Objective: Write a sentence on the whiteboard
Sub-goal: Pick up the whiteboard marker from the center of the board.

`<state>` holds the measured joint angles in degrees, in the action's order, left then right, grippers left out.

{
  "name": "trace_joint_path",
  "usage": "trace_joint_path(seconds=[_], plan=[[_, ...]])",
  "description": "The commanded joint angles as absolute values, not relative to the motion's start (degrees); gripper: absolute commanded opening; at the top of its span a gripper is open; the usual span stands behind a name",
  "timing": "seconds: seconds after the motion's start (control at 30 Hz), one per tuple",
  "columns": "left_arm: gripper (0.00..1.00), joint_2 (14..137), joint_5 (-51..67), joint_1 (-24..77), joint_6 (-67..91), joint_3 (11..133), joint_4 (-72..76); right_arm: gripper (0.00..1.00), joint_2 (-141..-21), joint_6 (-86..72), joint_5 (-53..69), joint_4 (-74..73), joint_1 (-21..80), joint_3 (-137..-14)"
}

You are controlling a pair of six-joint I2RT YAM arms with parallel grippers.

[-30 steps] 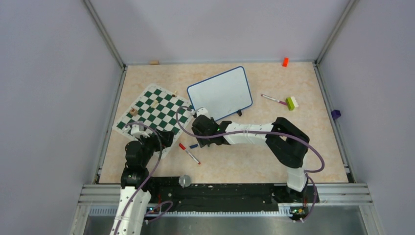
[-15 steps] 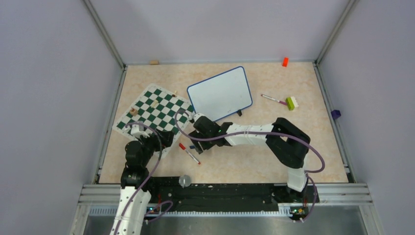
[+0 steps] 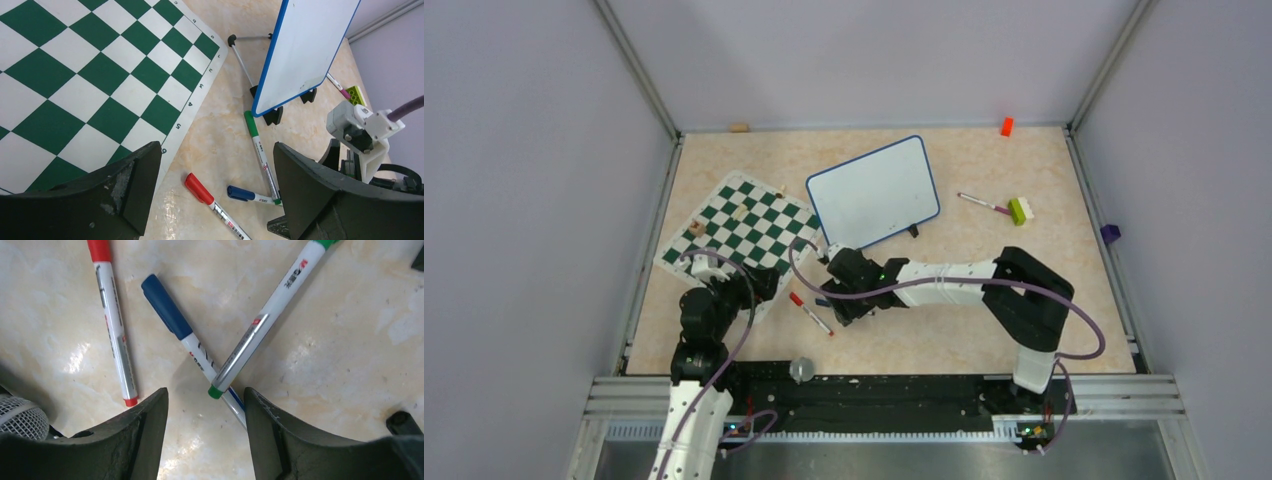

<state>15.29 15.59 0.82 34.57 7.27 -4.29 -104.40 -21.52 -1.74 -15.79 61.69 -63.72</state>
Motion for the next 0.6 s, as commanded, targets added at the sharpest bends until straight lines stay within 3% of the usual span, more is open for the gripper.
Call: trace_joint_path(seconds=[0.0, 0.13, 0.37, 0.57], plan=[[0.87, 15.76, 15.62, 0.87, 34.72, 7.14, -1.67, 0.55, -102.36, -21.01, -8.57, -24.07, 65.23, -63.85], [0.87, 15.93, 15.71, 0.85, 34.72, 7.15, -1.5, 0.41, -100.31, -21.24, -12.26, -25.74, 66.41, -62.71], [0.9, 17.1, 16.46, 0.8, 34.55, 7.07, -0.58, 0.0, -99.16, -20.39, -13.33, -24.49, 67.7, -61.11], [0.99, 23.66, 25.29, 0.82, 38.56, 6.65, 6.26, 0.0, -91.31, -20.72, -6.74, -18.22, 67.72, -55.95]])
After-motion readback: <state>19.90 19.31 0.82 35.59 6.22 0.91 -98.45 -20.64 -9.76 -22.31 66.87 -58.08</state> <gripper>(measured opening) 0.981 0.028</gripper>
